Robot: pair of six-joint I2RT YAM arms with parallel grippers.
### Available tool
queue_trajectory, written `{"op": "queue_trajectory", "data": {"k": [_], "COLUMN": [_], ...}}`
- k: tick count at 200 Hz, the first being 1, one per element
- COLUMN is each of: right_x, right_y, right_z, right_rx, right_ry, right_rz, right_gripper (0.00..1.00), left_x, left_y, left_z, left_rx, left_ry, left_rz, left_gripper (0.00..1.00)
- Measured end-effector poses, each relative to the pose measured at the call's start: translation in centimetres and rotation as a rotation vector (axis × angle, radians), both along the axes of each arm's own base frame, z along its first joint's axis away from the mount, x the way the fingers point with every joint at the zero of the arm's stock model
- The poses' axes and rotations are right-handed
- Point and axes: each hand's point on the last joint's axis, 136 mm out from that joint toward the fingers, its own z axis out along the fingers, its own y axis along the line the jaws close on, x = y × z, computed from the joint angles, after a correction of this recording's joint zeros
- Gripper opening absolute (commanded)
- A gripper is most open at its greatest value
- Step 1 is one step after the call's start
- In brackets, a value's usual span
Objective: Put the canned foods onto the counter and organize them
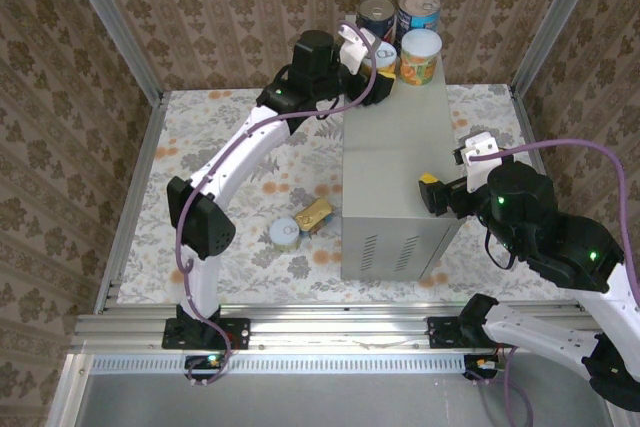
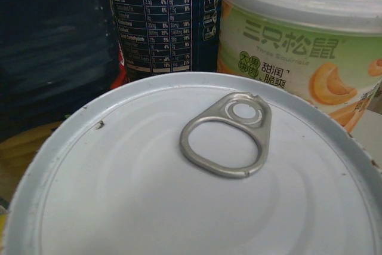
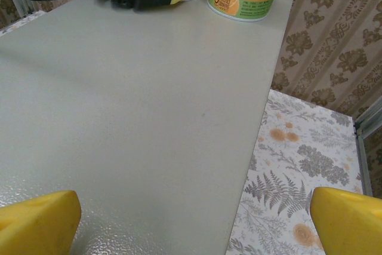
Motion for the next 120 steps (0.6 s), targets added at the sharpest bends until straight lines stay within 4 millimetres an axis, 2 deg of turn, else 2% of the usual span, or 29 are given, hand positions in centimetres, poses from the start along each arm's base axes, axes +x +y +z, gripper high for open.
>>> {"op": "queue_trajectory", "data": {"k": [99,120], "right_x": [0.0,-0.1], "right_y": [0.0,-0.1], "right_z": [0.0,0.1], "right_rx": [0.002,0.002], "right_ry": [-0.001,-0.002], "right_rz": [0.0,0.0], "right_gripper": [1.0,1.0], "left_x": [-0.2,-0.8], "left_y": [0.2,0.9], "left_z": [-0.1,-0.1], "left_rx": [-0.02,-0.019], "left_ry": [-0.02,-0.019], "left_rz": [0.013,0.023], "left_gripper": [1.0,1.0]}}
